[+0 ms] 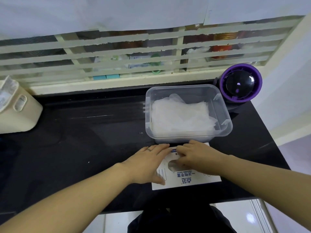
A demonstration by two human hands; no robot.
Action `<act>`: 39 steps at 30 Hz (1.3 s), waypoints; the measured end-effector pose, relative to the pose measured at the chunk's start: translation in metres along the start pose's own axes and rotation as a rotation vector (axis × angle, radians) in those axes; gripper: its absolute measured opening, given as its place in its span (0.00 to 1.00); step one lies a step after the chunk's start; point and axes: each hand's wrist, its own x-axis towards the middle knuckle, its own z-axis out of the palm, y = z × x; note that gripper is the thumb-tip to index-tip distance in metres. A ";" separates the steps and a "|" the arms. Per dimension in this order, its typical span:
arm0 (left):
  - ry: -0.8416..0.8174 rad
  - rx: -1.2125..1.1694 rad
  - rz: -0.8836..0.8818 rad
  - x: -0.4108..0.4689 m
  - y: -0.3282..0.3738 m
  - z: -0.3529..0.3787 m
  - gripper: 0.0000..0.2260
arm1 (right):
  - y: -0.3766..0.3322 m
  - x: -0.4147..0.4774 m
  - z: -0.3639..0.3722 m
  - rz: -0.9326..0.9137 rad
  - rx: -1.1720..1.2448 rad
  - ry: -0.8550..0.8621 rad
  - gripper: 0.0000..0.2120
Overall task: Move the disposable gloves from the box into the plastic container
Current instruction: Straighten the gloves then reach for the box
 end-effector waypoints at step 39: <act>-0.058 -0.441 -0.004 -0.026 0.021 -0.073 0.34 | 0.017 -0.027 -0.083 0.799 1.746 0.802 0.09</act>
